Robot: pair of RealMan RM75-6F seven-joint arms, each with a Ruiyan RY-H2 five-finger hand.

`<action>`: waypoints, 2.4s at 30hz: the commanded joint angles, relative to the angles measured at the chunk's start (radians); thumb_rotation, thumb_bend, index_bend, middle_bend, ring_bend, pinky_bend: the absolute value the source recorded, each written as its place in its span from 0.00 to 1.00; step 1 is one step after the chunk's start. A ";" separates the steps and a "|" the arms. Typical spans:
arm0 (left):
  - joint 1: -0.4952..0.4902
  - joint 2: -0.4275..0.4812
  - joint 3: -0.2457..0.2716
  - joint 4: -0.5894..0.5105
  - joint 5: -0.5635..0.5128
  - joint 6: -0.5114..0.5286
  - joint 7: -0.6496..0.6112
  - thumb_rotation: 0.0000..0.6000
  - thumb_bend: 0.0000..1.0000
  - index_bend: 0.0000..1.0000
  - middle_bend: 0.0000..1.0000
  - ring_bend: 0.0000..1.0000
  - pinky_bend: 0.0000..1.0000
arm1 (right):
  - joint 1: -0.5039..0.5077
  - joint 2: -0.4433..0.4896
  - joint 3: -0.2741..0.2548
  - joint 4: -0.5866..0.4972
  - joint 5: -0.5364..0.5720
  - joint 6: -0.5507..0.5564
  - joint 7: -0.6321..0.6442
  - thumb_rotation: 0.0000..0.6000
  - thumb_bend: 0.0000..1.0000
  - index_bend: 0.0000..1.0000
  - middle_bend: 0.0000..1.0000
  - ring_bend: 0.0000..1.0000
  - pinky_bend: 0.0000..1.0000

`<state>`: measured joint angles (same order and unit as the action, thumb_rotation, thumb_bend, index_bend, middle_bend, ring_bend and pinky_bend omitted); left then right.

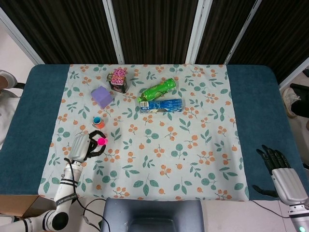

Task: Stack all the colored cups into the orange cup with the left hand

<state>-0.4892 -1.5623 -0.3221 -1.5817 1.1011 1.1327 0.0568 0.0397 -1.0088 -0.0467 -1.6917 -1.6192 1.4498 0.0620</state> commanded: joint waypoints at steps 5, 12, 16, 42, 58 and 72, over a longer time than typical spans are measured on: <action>-0.142 -0.067 -0.115 0.215 -0.153 -0.042 0.102 1.00 0.41 0.61 1.00 1.00 1.00 | 0.001 -0.007 0.008 0.000 0.018 -0.003 -0.014 1.00 0.15 0.00 0.00 0.00 0.00; -0.203 -0.139 -0.129 0.361 -0.189 -0.069 0.100 1.00 0.41 0.61 1.00 1.00 1.00 | 0.003 -0.006 0.011 -0.003 0.028 -0.008 -0.015 1.00 0.15 0.00 0.00 0.00 0.00; -0.220 -0.157 -0.129 0.412 -0.206 -0.090 0.096 1.00 0.41 0.61 1.00 1.00 1.00 | -0.001 0.000 0.016 -0.002 0.031 0.003 -0.003 1.00 0.15 0.00 0.00 0.00 0.00; -0.236 -0.175 -0.098 0.524 -0.240 -0.173 0.069 1.00 0.38 0.00 1.00 1.00 1.00 | -0.001 0.001 0.021 -0.002 0.045 -0.002 -0.001 1.00 0.15 0.00 0.00 0.00 0.00; 0.140 0.161 0.374 0.149 0.400 0.367 -0.035 1.00 0.38 0.00 0.02 0.00 0.10 | -0.006 -0.009 0.022 -0.016 0.072 -0.016 -0.048 1.00 0.15 0.00 0.00 0.00 0.00; 0.303 0.273 0.504 0.067 0.488 0.415 0.026 1.00 0.38 0.00 0.00 0.00 0.07 | -0.013 -0.035 0.007 -0.027 0.039 -0.004 -0.110 1.00 0.15 0.00 0.00 0.00 0.00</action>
